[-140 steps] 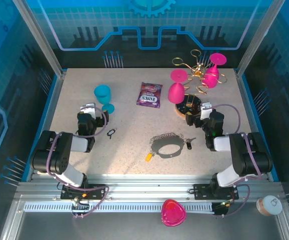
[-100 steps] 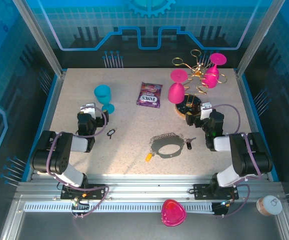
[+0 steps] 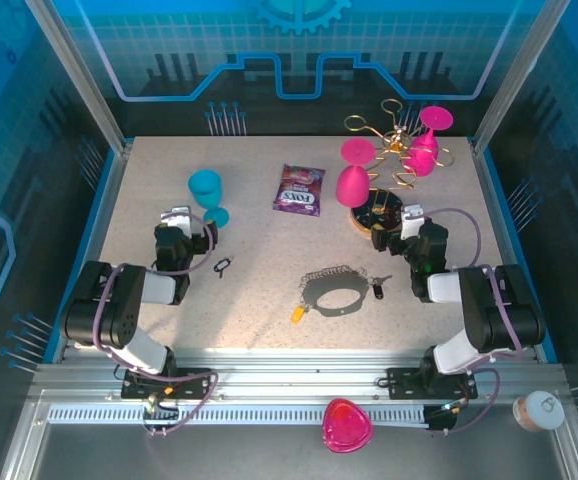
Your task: Put the keys on the keyring
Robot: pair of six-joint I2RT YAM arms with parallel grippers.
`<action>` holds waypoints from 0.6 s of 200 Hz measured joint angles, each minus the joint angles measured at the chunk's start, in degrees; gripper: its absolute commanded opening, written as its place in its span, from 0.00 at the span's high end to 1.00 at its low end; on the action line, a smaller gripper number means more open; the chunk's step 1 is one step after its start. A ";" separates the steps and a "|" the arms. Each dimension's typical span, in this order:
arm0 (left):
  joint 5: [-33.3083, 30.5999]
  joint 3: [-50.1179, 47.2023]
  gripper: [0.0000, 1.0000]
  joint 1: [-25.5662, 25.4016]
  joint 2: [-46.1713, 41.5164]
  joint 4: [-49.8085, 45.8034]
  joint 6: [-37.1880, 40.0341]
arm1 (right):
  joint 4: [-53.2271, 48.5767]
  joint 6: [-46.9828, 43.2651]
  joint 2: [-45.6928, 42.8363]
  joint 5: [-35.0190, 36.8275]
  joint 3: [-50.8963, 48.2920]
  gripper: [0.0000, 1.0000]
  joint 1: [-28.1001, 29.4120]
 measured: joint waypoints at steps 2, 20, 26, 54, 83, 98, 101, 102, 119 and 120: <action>0.00 0.00 0.01 0.00 0.00 0.00 0.00 | 0.02 0.00 0.00 -0.09 0.00 0.00 -0.02; 0.63 -0.50 0.01 0.00 -0.37 0.61 0.02 | -0.15 0.20 -0.42 -0.87 -0.09 0.00 -0.42; 0.87 -1.16 0.01 0.00 -1.05 0.94 0.04 | -0.66 0.24 -1.22 -0.81 -0.24 0.00 -0.57; 0.90 -5.18 0.01 0.00 -10.51 -0.72 0.00 | -7.10 1.07 -11.91 0.09 -1.29 0.00 -1.01; 0.55 -3.56 0.01 0.00 -27.80 -14.36 -0.94 | -21.42 3.67 -26.25 0.96 0.81 0.00 -1.55; 0.61 -0.24 0.01 0.00 -35.17 -24.35 -1.79 | -32.17 4.31 -30.25 -0.70 4.87 0.00 -2.29; 0.70 0.42 0.01 0.00 -36.37 -26.23 -1.97 | -34.18 4.57 -30.71 -1.03 5.77 0.00 -2.47; 0.76 0.59 0.01 0.00 -36.63 -26.73 -2.01 | -35.19 4.66 -30.93 -1.22 6.19 0.00 -2.58; 2.36 3.56 0.01 0.00 -42.34 -36.74 -3.30 | -44.00 6.25 -32.35 -3.65 9.75 0.02 -3.23; 2.40 3.65 0.01 0.00 -42.53 -37.16 -3.37 | -44.76 6.47 -32.44 -3.89 10.01 0.02 -3.30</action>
